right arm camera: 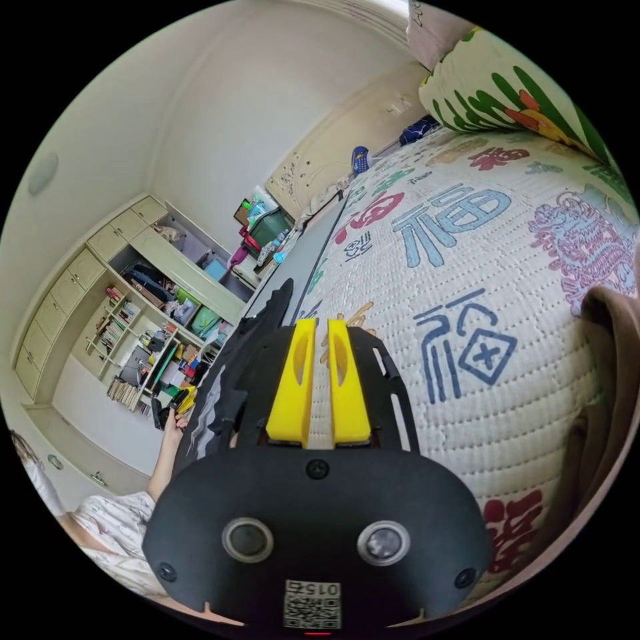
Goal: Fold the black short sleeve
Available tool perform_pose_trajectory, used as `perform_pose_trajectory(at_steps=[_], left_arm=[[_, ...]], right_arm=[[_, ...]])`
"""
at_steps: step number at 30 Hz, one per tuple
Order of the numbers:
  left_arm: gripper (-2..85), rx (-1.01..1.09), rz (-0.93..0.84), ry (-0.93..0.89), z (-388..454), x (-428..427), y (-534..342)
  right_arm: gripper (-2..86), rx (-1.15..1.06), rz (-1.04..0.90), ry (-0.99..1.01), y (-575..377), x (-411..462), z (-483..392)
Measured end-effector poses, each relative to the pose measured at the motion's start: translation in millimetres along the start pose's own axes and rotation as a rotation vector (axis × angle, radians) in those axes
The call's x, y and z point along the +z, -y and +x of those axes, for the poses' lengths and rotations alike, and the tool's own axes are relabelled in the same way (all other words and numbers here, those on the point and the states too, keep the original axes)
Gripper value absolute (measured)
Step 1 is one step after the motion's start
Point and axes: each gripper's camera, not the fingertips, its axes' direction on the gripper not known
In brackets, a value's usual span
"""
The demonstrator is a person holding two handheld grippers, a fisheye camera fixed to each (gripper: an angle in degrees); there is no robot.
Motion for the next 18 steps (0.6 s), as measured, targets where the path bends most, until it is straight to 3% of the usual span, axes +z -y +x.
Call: perform_pose_trajectory(at_steps=[4, 6, 10, 12, 14, 18], left_arm=[[12.1, -0.012, -0.026, -0.041, -14.8, 10.2, -2.5], [12.7, -0.004, -0.049, -0.068, -20.9, 16.6, -3.2], [12.1, 0.089, -0.151, -0.061, -15.1, 15.2, -6.2], [10.6, 0.205, -0.190, 0.093, -0.2, 17.6, -5.6], [10.6, 0.207, -0.223, 0.118, -3.4, 32.1, -6.9], [6.0, 0.198, -0.271, 0.073, -15.5, 50.3, -5.1]], right_arm=[[4.8, -0.052, -0.119, -0.105, -8.1, 37.3, 10.1], [4.7, -0.128, -0.020, -0.237, -14.8, 48.4, -25.6], [4.9, -0.465, 0.068, -0.100, -27.4, 106.4, -126.1], [5.5, -0.725, -0.046, -0.052, -45.5, 192.8, -206.3], [5.8, -0.854, -0.178, -0.011, -69.1, 271.7, -259.3], [10.1, -0.836, -0.596, 0.088, -144.1, 489.2, -335.8]])
